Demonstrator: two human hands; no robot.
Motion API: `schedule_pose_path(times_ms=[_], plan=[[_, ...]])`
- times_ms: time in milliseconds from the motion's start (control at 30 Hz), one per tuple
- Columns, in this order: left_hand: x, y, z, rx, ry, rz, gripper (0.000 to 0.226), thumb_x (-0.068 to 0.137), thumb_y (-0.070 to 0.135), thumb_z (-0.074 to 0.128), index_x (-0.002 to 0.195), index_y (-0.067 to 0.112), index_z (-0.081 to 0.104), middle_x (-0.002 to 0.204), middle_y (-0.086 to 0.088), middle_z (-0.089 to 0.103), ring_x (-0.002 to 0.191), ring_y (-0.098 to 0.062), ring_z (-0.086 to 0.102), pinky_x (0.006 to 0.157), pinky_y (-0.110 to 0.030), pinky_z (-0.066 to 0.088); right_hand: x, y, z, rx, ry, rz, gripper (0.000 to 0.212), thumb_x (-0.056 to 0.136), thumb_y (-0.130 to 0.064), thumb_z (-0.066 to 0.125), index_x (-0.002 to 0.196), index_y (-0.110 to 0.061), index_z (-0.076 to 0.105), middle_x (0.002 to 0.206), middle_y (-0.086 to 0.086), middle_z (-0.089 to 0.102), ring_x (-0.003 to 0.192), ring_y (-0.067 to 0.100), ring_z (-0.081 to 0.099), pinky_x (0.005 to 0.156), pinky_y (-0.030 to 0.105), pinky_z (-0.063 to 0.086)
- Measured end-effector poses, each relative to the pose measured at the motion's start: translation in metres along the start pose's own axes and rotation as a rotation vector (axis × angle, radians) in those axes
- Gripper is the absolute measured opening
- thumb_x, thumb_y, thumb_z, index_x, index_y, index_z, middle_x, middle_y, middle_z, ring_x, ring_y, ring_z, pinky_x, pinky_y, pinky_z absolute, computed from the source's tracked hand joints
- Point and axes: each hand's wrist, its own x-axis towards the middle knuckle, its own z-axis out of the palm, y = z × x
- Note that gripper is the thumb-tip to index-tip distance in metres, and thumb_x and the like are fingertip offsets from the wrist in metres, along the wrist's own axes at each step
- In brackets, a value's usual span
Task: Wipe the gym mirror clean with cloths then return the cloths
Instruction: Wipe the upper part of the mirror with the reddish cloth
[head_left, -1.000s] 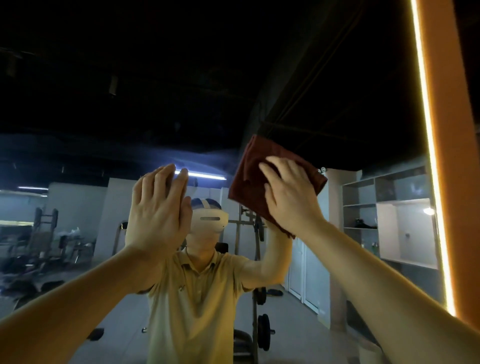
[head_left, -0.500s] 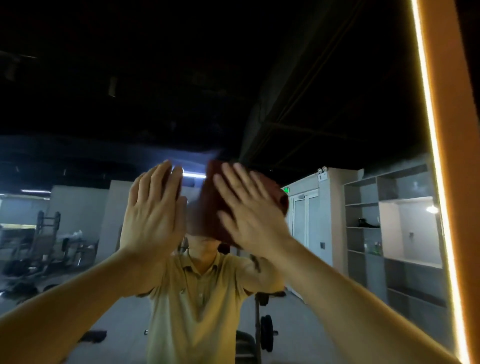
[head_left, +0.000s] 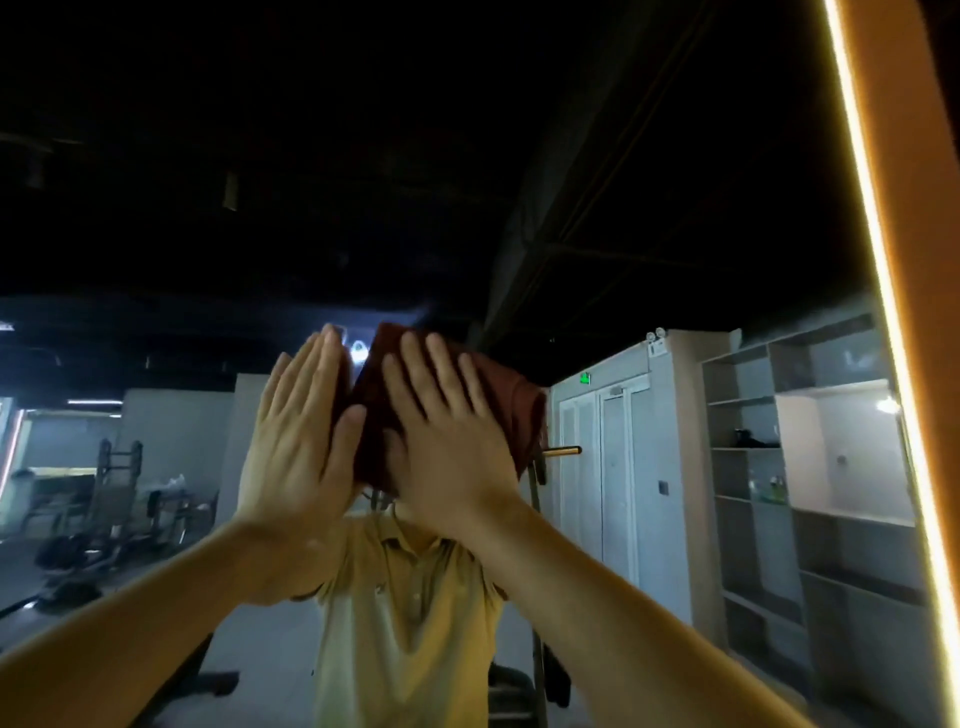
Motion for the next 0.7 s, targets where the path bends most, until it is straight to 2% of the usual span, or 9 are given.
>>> schedule_pose_path(times_ms=[33,100,233,300,367,500,567,667,700], plan=[[-0.001,0.001,0.0,0.04,-0.015,0.002,0.066,0.111,0.044,0.023,0.166,0.006,0.02,0.173,-0.012,0.021,0.162,-0.02,0.013,0.132,-0.043,0.007,-0.018,0.016,-0.002,-0.032,-0.031,-0.093,0.067,0.108,-0.044,0.029,0.166,-0.015,0.015,0.175,0.01,0.006,0.162,0.027,-0.003,0.13,0.052,0.01],[-0.003,0.005,0.005,0.182,-0.063,0.017,0.073,0.111,0.053,0.018,0.166,0.005,0.019,0.175,-0.012,0.011,0.163,-0.021,0.004,0.132,-0.045,0.004,-0.048,0.071,-0.009,-0.074,-0.044,-0.087,0.066,0.108,-0.047,0.028,0.166,-0.019,0.014,0.175,0.005,0.005,0.162,0.024,-0.004,0.13,0.051,0.009],[-0.006,0.011,0.016,0.409,-0.12,0.0,0.089,0.107,0.064,0.024,0.166,0.0,0.005,0.175,-0.018,-0.003,0.163,-0.029,-0.005,0.132,-0.051,0.004,-0.075,0.185,-0.032,-0.133,-0.015,0.418,0.067,0.111,-0.05,0.011,0.166,-0.013,0.016,0.175,0.007,0.005,0.162,0.026,0.001,0.131,0.052,0.011],[-0.004,0.011,0.017,0.413,-0.142,-0.01,0.092,0.105,0.066,0.023,0.165,-0.001,0.003,0.174,-0.019,-0.005,0.163,-0.031,-0.006,0.131,-0.053,0.006,-0.067,0.184,-0.033,-0.096,0.059,0.696,0.069,0.106,-0.043,0.016,0.166,-0.009,0.015,0.174,0.014,0.011,0.161,0.033,0.01,0.128,0.056,0.017],[-0.005,0.008,0.015,0.396,-0.163,-0.011,0.091,0.105,0.066,0.023,0.165,0.0,0.002,0.175,-0.018,-0.007,0.163,-0.029,-0.008,0.131,-0.052,0.004,-0.047,0.14,-0.024,-0.076,0.088,0.819,0.078,0.097,-0.038,0.027,0.166,-0.009,0.007,0.173,0.017,0.009,0.16,0.036,0.01,0.128,0.056,0.016],[-0.002,0.004,0.002,0.283,-0.194,0.025,0.078,0.11,0.057,0.018,0.167,0.006,0.002,0.176,-0.01,-0.009,0.162,-0.021,-0.011,0.131,-0.042,-0.007,-0.024,0.029,0.005,0.023,0.211,0.6,0.064,0.108,-0.039,0.023,0.166,-0.012,0.013,0.173,0.014,0.008,0.161,0.033,0.002,0.13,0.055,0.008],[-0.01,0.007,-0.006,0.238,-0.182,0.011,0.07,0.112,0.048,0.016,0.167,0.007,0.006,0.176,-0.008,-0.004,0.162,-0.018,-0.009,0.131,-0.04,-0.007,-0.039,-0.007,0.012,0.078,0.126,0.36,0.062,0.111,-0.04,0.025,0.166,-0.014,0.013,0.174,0.011,0.005,0.162,0.031,-0.002,0.13,0.053,0.004],[-0.043,0.025,-0.007,0.184,-0.148,-0.042,0.066,0.11,0.035,0.027,0.167,0.004,0.009,0.176,-0.012,0.001,0.163,-0.023,-0.003,0.132,-0.047,0.0,-0.088,0.005,0.009,0.005,-0.059,-0.112,0.065,0.109,-0.044,0.029,0.167,-0.017,0.013,0.175,0.009,0.005,0.162,0.028,-0.003,0.13,0.051,0.004],[-0.056,0.03,-0.003,0.184,-0.145,-0.041,0.069,0.109,0.034,0.032,0.166,0.003,0.009,0.175,-0.015,0.002,0.163,-0.026,-0.002,0.132,-0.049,0.0,-0.099,0.029,0.004,-0.042,-0.082,-0.164,0.067,0.108,-0.046,0.027,0.167,-0.017,0.011,0.175,0.008,0.004,0.162,0.027,-0.004,0.13,0.051,0.005]])
